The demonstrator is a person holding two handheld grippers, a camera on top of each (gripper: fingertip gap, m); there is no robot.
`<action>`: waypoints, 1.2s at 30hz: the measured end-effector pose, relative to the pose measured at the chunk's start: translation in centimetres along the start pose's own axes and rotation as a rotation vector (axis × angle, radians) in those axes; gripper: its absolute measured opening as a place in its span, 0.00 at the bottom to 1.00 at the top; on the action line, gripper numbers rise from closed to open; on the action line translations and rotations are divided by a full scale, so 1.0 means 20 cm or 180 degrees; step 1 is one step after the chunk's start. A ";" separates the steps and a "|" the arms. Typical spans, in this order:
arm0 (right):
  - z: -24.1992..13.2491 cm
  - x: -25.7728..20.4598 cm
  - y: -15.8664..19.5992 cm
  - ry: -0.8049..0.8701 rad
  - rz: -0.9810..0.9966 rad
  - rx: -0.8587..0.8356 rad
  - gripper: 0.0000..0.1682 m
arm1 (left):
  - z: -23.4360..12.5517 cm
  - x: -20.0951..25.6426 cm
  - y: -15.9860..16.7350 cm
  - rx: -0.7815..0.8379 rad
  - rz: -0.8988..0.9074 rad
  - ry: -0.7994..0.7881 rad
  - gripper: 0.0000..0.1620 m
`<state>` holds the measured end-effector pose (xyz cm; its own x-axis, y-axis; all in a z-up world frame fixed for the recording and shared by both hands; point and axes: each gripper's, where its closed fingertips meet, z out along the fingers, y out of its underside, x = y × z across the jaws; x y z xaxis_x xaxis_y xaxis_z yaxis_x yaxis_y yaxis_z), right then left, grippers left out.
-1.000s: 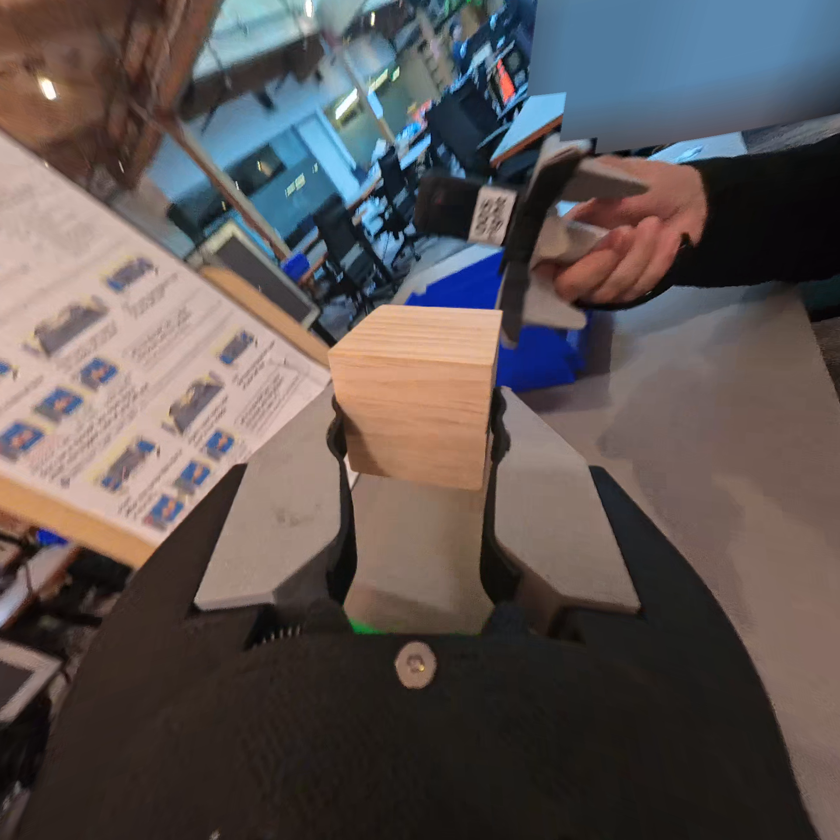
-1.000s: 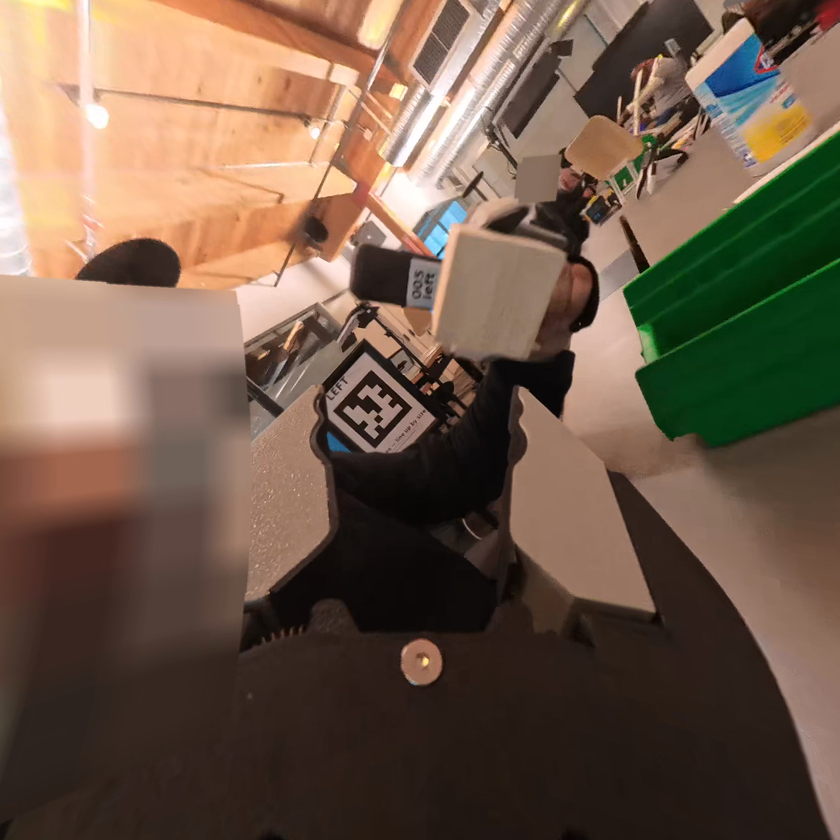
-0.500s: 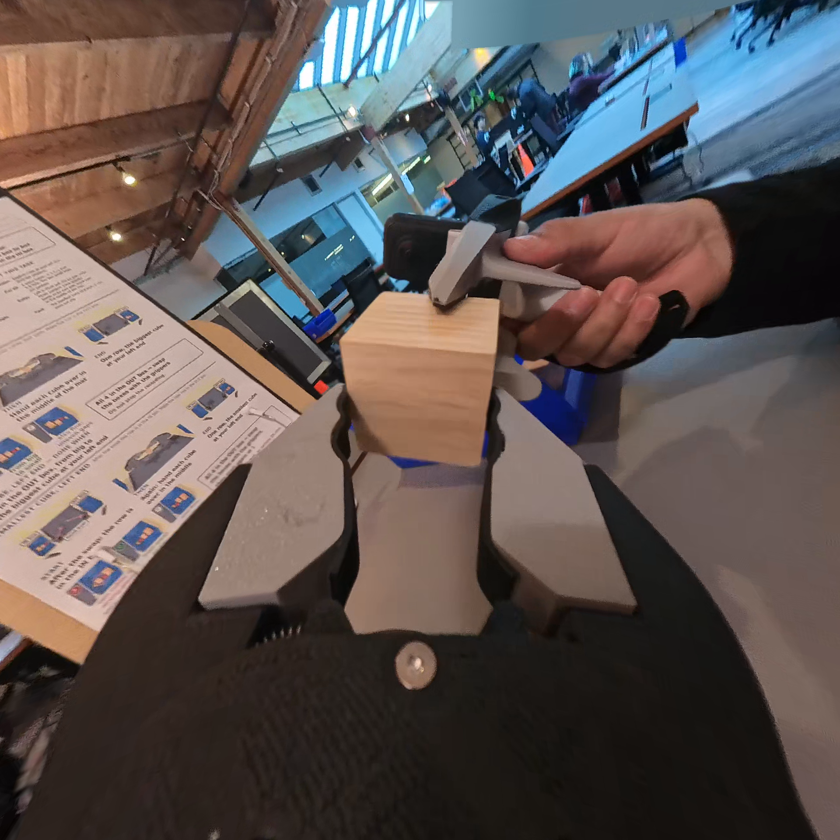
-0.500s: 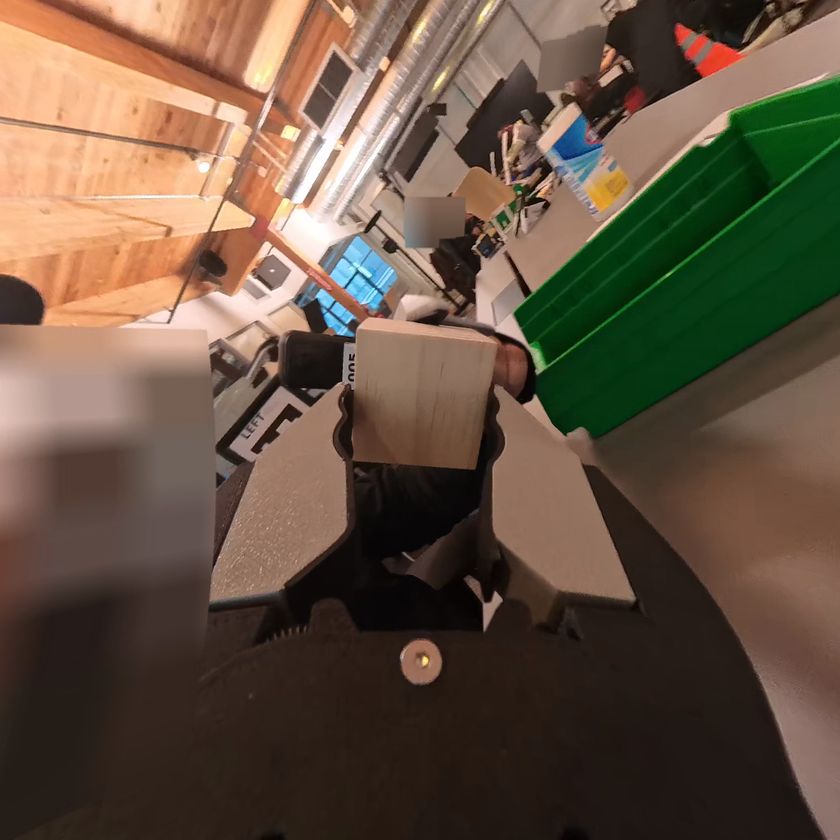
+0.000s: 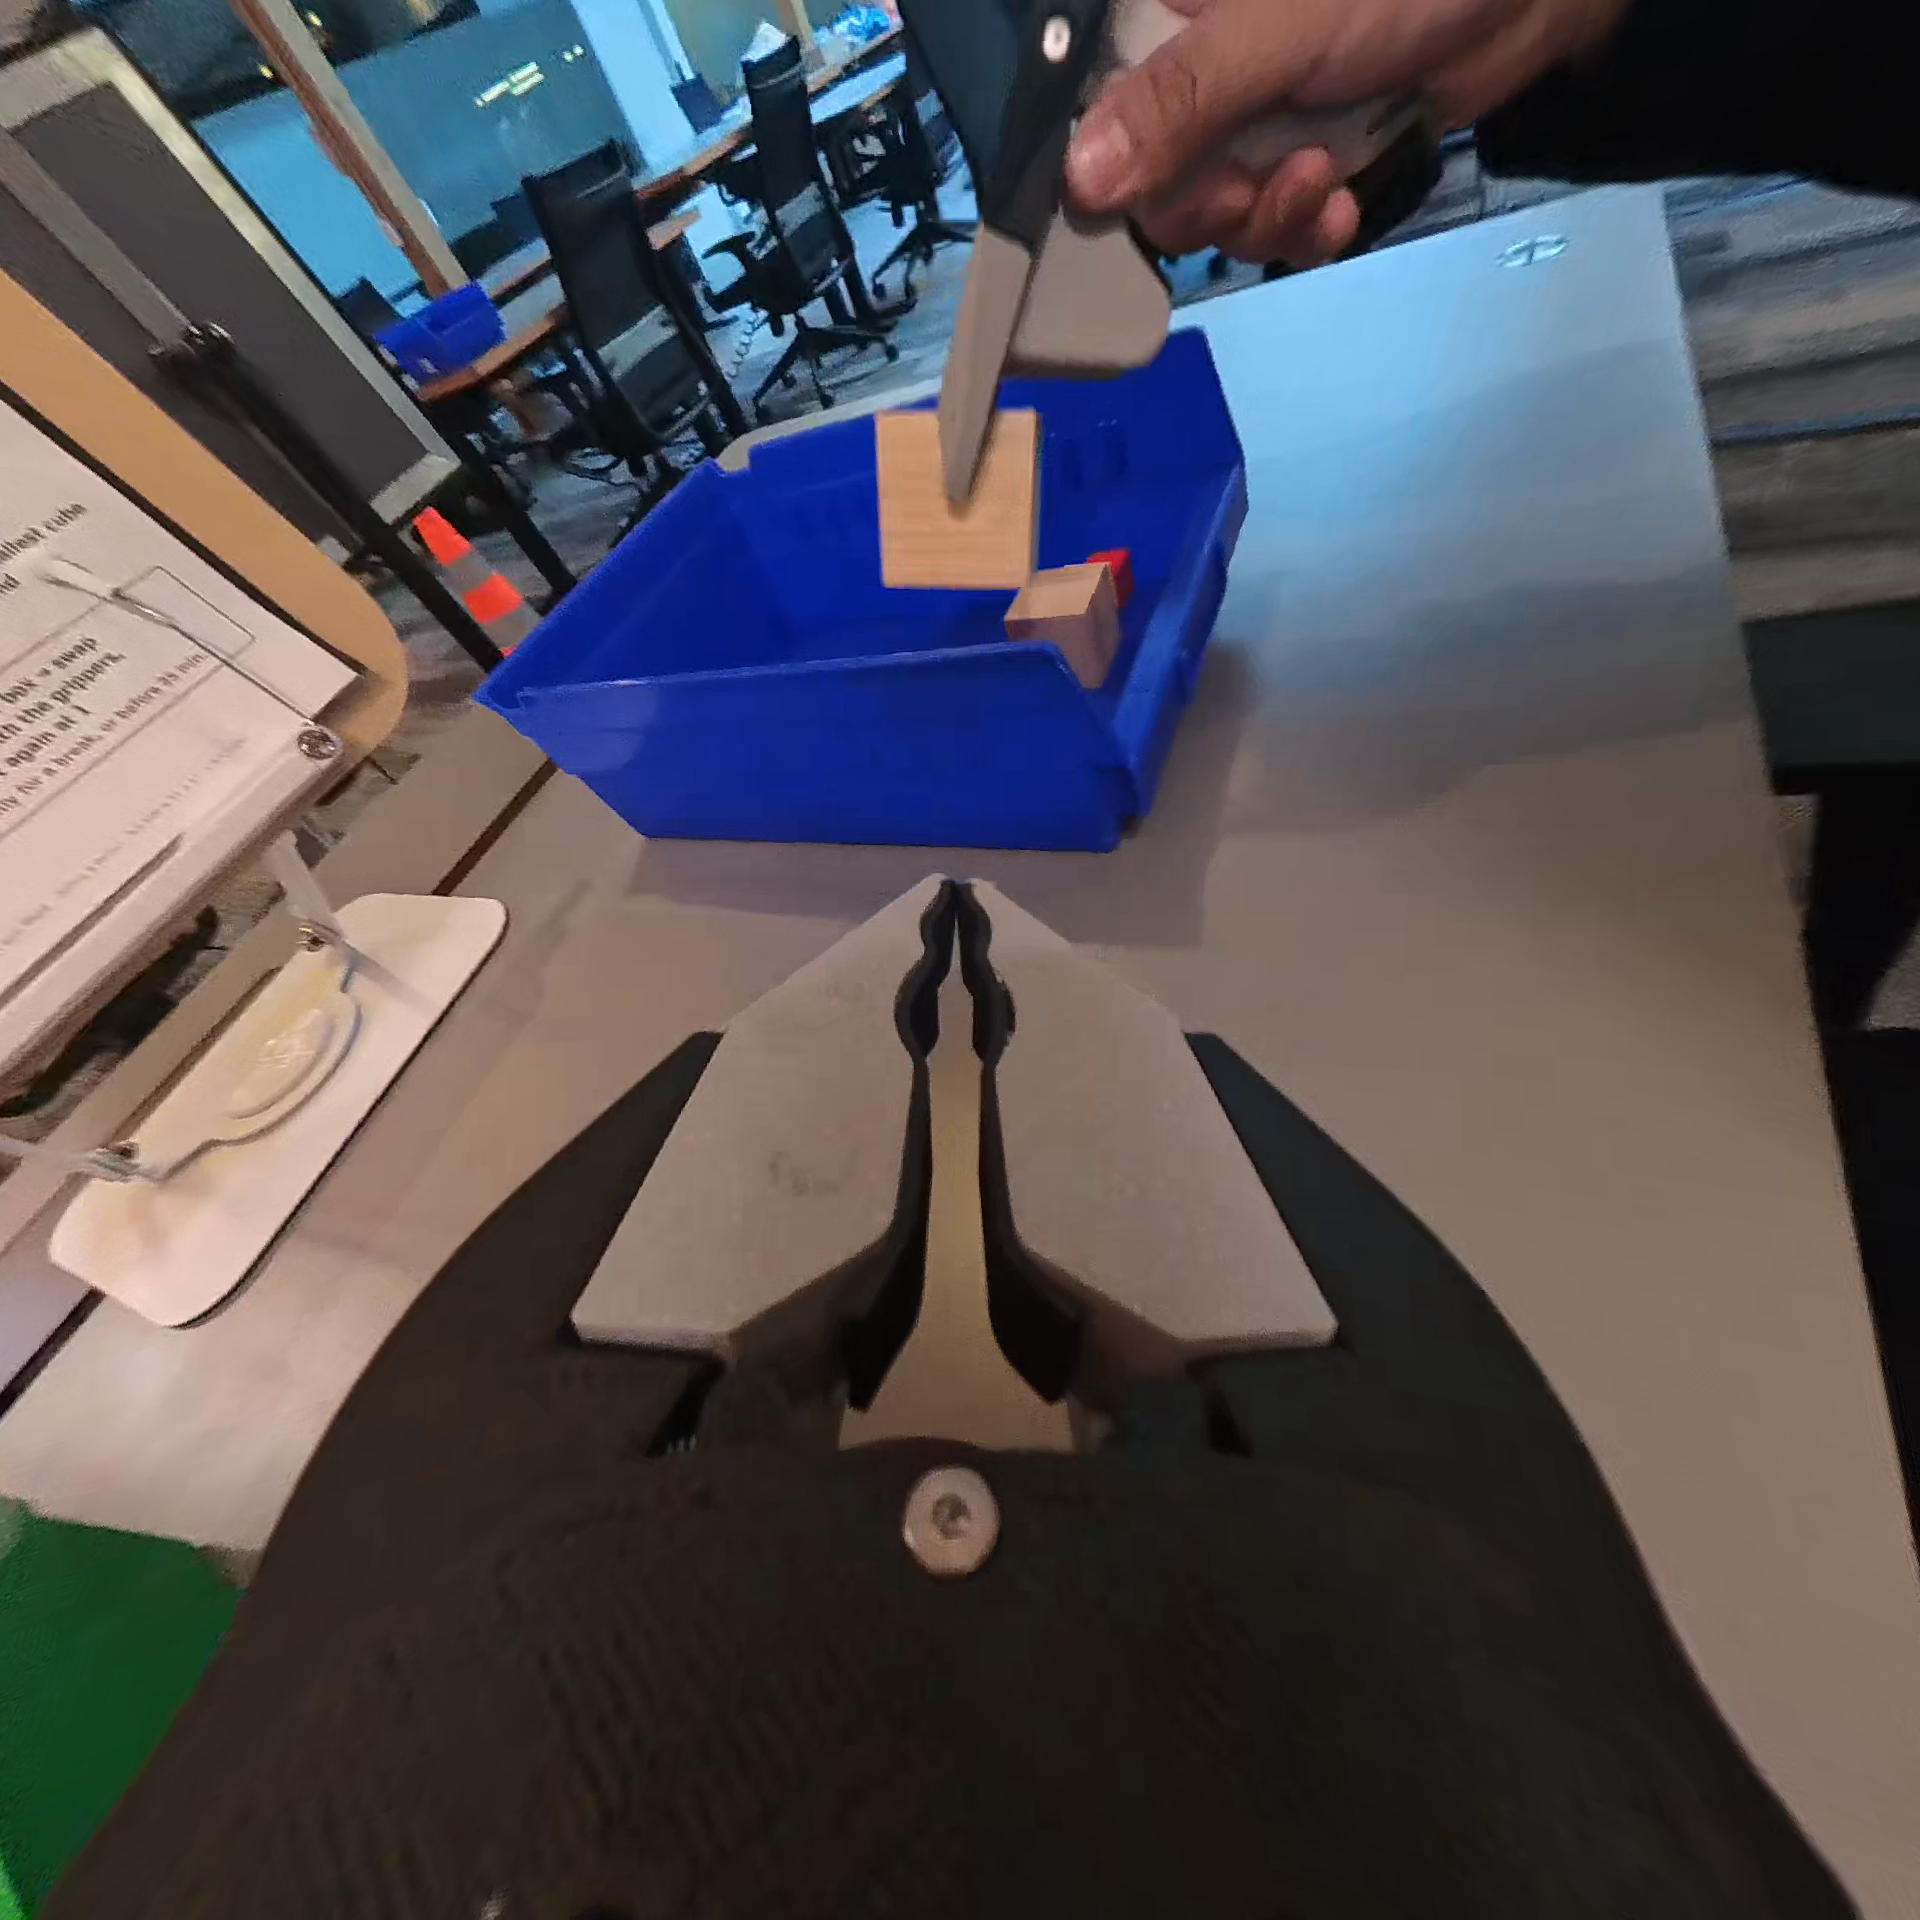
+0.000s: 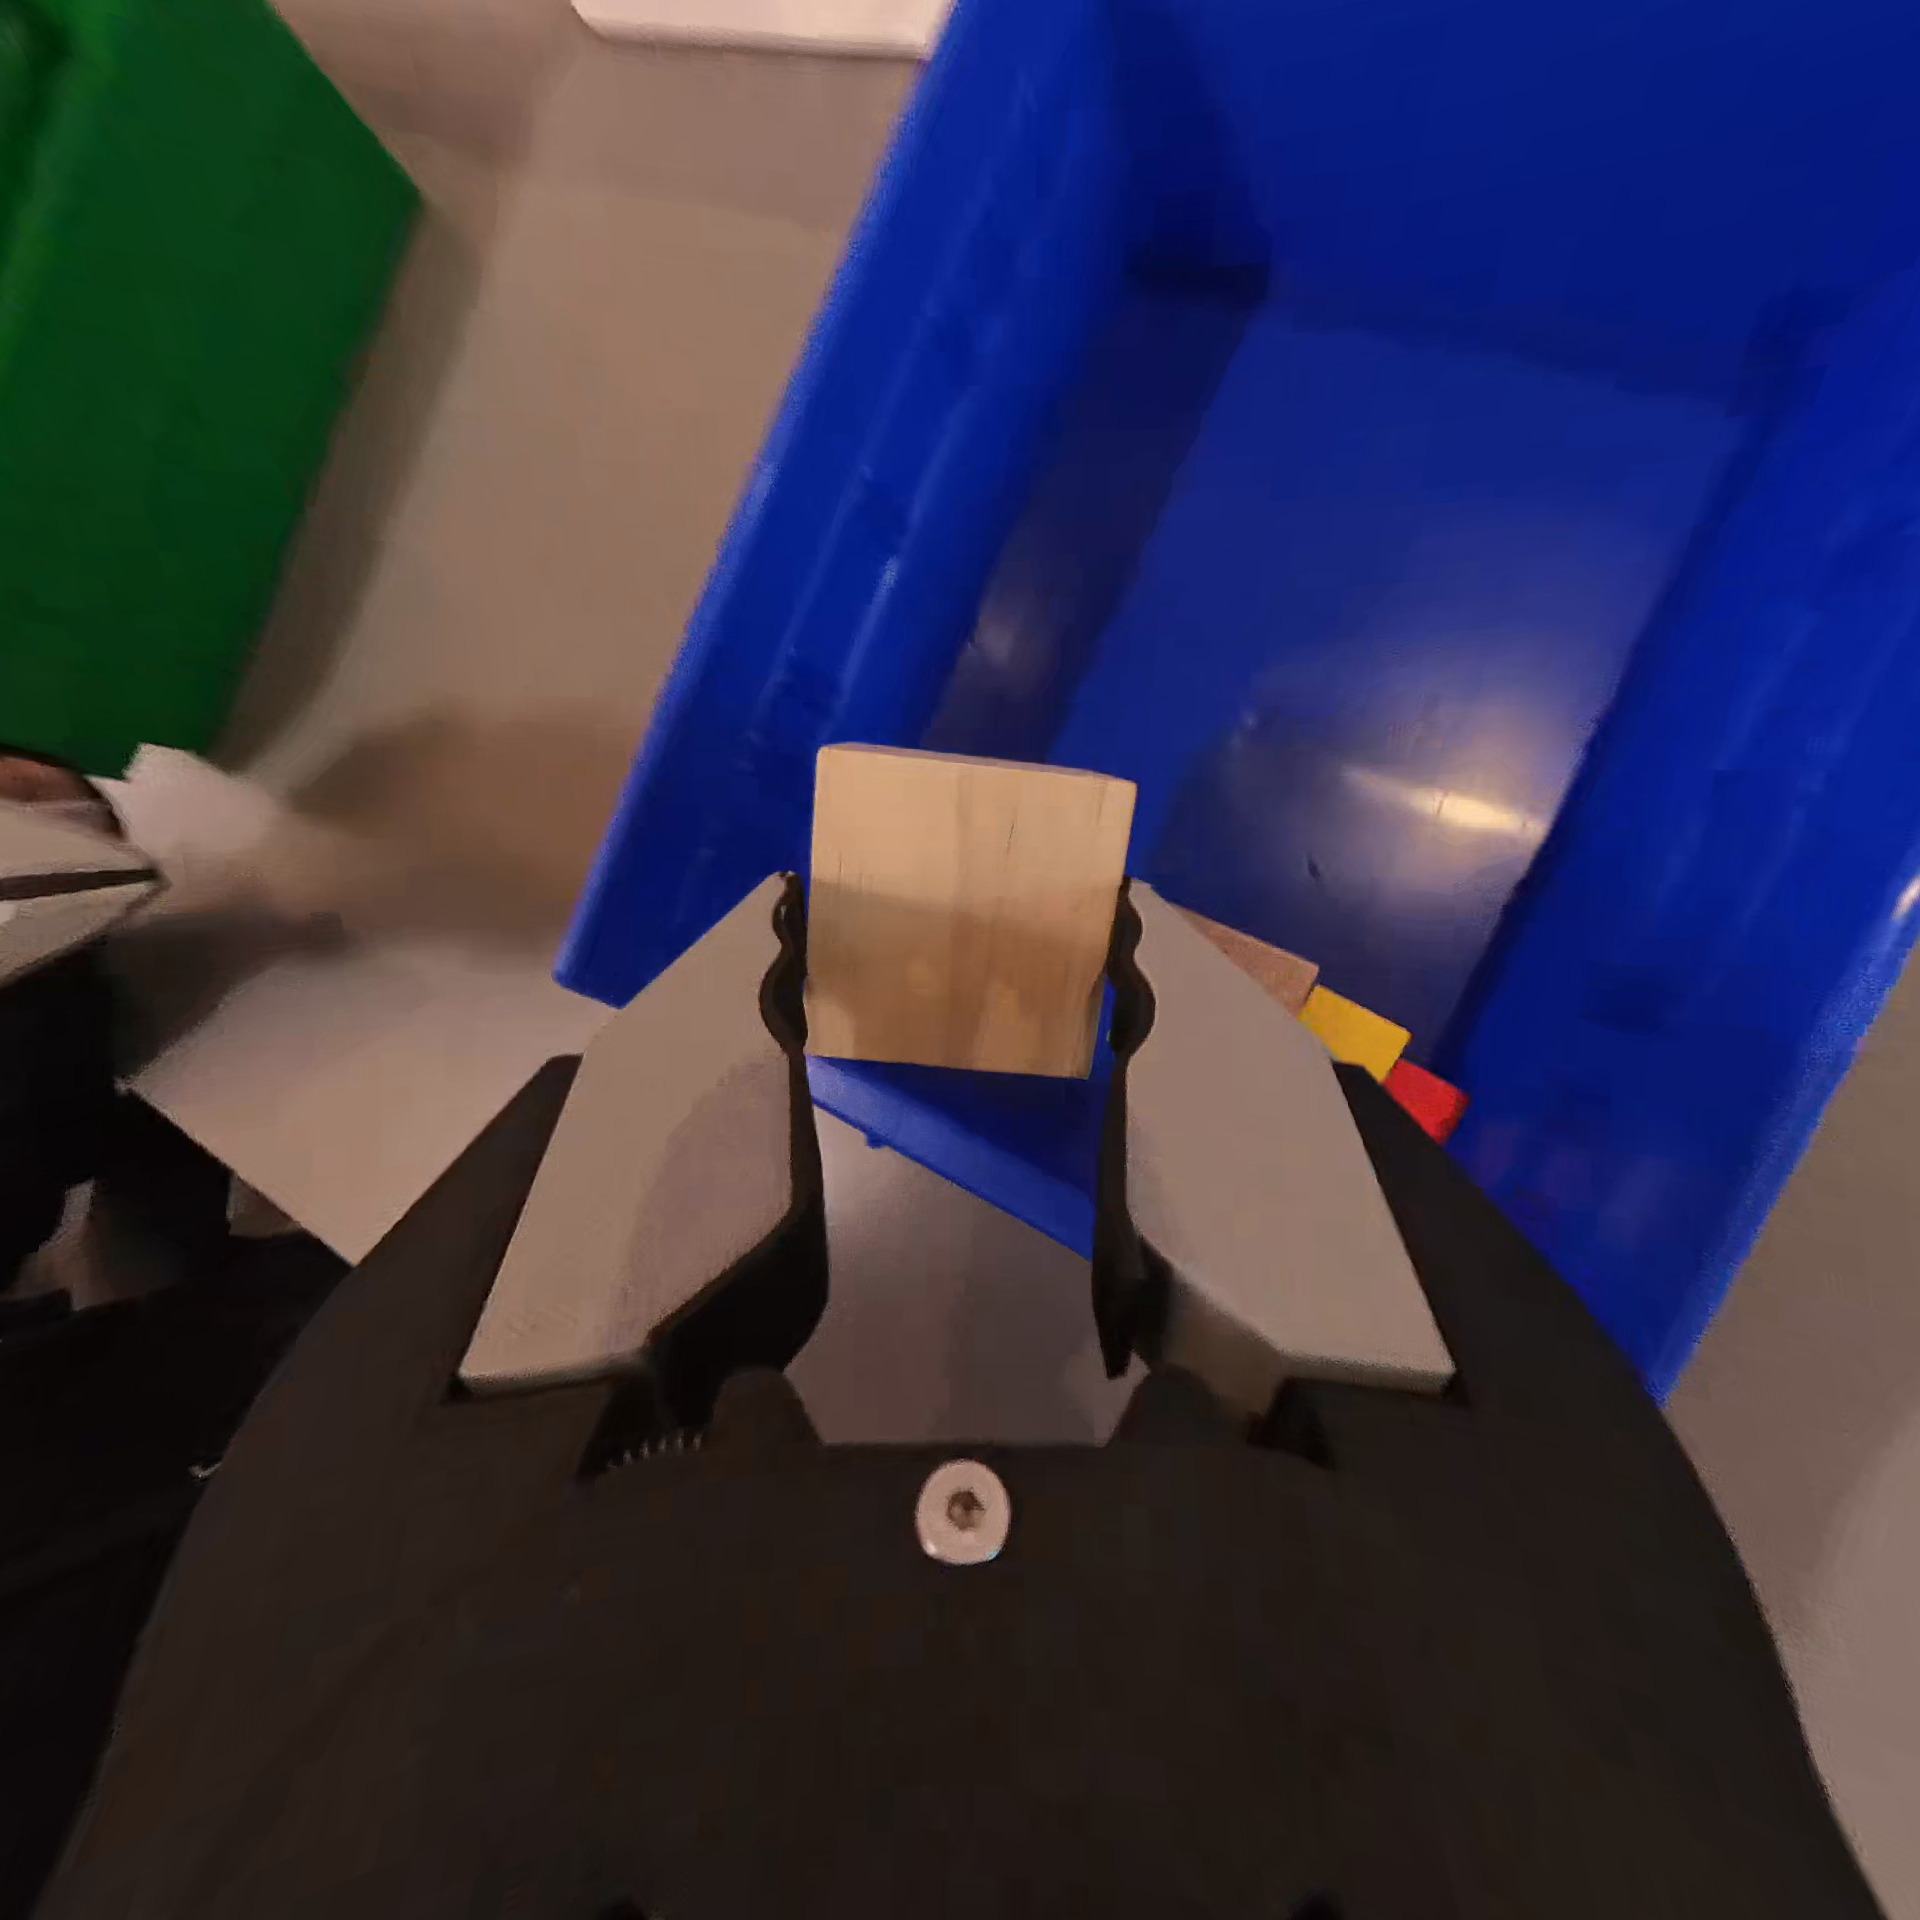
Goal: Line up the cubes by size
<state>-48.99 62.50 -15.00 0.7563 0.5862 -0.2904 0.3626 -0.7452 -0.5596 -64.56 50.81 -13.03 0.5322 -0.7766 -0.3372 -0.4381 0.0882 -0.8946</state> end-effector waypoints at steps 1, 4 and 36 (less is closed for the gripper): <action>0.03 0.02 0.02 0.0081 0.0036 -0.0092 0.34 | 0.00 0.00 0.01 -0.0015 0.0018 -0.0008 0.00; 0.09 0.10 0.07 0.0451 0.0028 -0.0329 0.34 | 0.01 -0.01 0.04 -0.0114 -0.0021 -0.0063 0.00; 0.16 0.11 0.03 0.1109 -0.0236 -0.0631 0.29 | 0.05 0.00 0.18 -0.0516 0.0081 -0.0043 0.00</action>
<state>-48.83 64.41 -18.58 0.8511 0.5231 0.0445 0.4952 -0.7719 -0.3987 -65.49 51.74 -16.46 0.5287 -0.7668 -0.3640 -0.5621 0.0050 -0.8271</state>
